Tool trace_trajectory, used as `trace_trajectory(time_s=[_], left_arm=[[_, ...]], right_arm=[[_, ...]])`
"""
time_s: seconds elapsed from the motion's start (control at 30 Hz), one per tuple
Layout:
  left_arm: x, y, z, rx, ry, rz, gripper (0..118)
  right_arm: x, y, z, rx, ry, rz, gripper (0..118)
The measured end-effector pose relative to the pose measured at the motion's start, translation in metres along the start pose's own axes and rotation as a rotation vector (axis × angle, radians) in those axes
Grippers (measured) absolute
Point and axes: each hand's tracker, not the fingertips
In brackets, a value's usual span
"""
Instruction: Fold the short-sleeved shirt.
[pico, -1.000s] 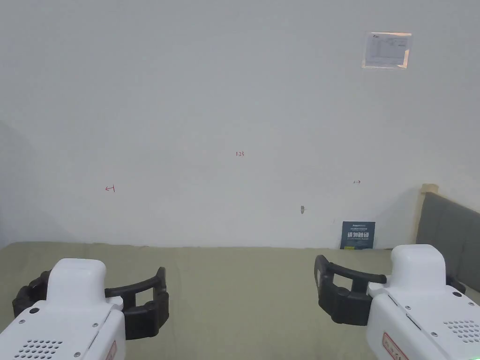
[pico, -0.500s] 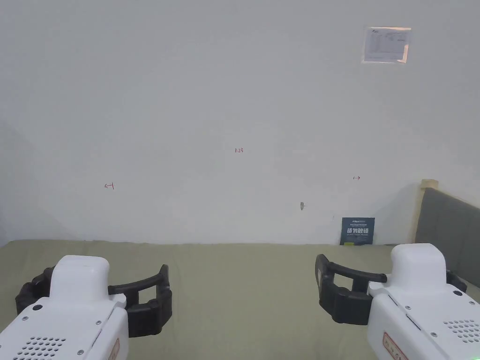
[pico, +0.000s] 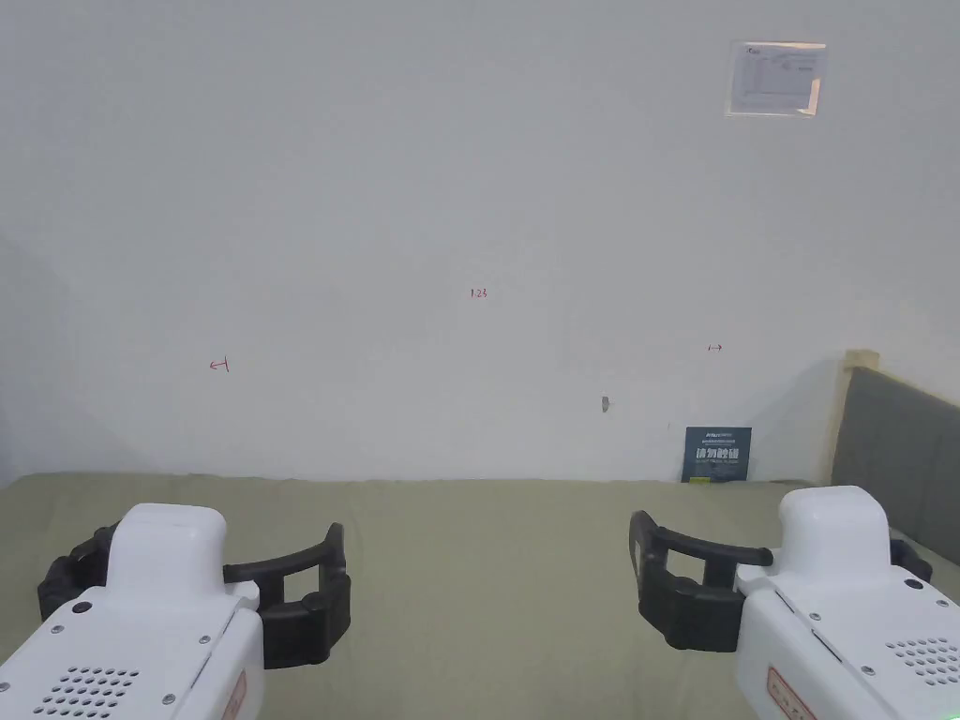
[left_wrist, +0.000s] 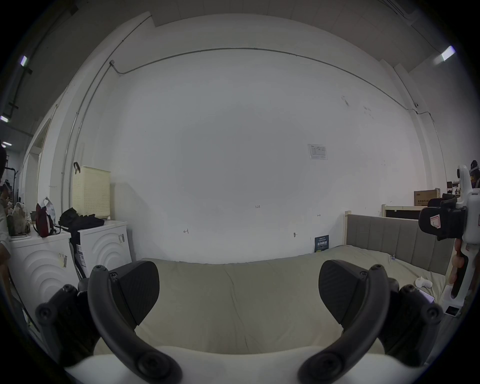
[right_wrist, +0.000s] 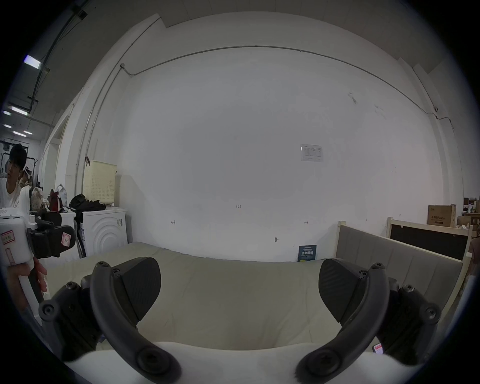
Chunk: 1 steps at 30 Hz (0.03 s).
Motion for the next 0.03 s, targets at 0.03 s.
trace_trajectory(time_s=[0.03], left_arm=[[0.0002,-0.0001,-0.0001,-0.001,0.0,-0.001,118]], right_arm=[[0.0002,0.0,0.0,-0.003,0.006,-0.005,118]])
